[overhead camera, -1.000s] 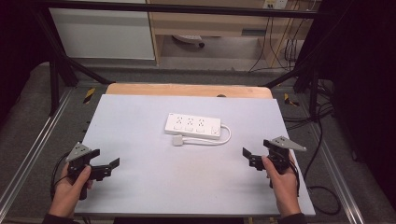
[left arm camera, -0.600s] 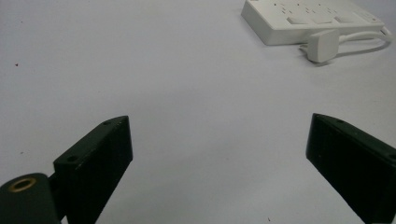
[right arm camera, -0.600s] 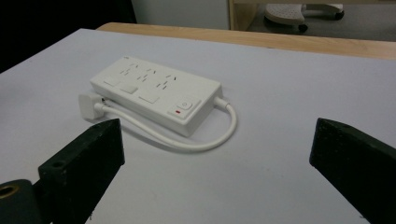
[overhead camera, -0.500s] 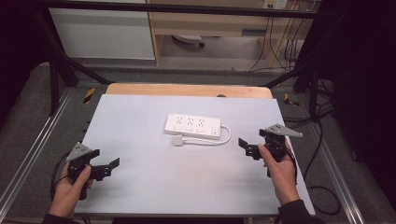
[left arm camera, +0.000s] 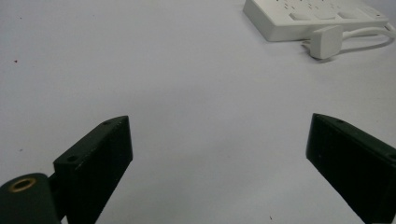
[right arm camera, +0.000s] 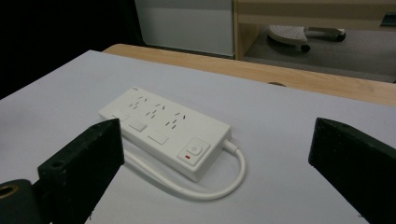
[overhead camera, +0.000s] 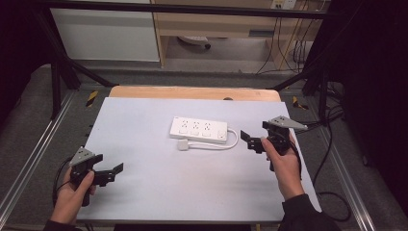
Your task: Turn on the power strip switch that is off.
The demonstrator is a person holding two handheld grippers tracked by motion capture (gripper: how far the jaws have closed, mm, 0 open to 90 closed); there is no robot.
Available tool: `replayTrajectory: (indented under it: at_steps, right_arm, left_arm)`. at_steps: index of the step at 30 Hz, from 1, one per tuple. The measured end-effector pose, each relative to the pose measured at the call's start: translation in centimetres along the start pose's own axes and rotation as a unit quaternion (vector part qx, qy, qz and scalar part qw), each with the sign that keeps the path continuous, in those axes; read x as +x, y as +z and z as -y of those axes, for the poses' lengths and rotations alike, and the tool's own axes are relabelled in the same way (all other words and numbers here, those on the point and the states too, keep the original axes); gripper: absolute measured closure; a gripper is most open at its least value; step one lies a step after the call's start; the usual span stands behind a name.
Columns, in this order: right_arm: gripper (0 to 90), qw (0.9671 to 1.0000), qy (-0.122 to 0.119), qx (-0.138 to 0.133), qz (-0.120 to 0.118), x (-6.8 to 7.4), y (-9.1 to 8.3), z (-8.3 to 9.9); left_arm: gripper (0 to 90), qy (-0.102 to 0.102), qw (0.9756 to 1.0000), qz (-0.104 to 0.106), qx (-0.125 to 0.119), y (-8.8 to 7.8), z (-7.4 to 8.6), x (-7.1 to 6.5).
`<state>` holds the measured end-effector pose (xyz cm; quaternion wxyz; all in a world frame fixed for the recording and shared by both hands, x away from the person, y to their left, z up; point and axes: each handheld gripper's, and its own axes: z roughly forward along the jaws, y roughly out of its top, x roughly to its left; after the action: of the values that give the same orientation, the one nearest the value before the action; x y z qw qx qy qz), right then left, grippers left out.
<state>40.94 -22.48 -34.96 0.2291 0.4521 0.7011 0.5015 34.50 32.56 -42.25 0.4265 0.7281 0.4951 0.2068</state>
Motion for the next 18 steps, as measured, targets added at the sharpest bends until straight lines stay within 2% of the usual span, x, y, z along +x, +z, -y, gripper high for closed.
replayTrajectory:
  at_steps: [6,14,18]
  right_arm:
    - [4.1,1.0000,0.004,-0.007,0.002,0.0,0.6,-0.5]
    - [4.7,0.9999,0.004,-0.003,0.010,0.4,1.8,-1.1]
    - [5.0,0.9999,0.002,-0.001,0.016,0.7,2.5,-1.3]
  left_arm:
    - [7.2,-0.003,1.0000,-0.002,0.001,0.0,0.0,0.0]
    - [7.2,0.000,1.0000,-0.001,0.003,0.0,0.0,0.0]
    - [7.2,-0.005,1.0000,0.002,0.006,0.1,0.0,0.0]
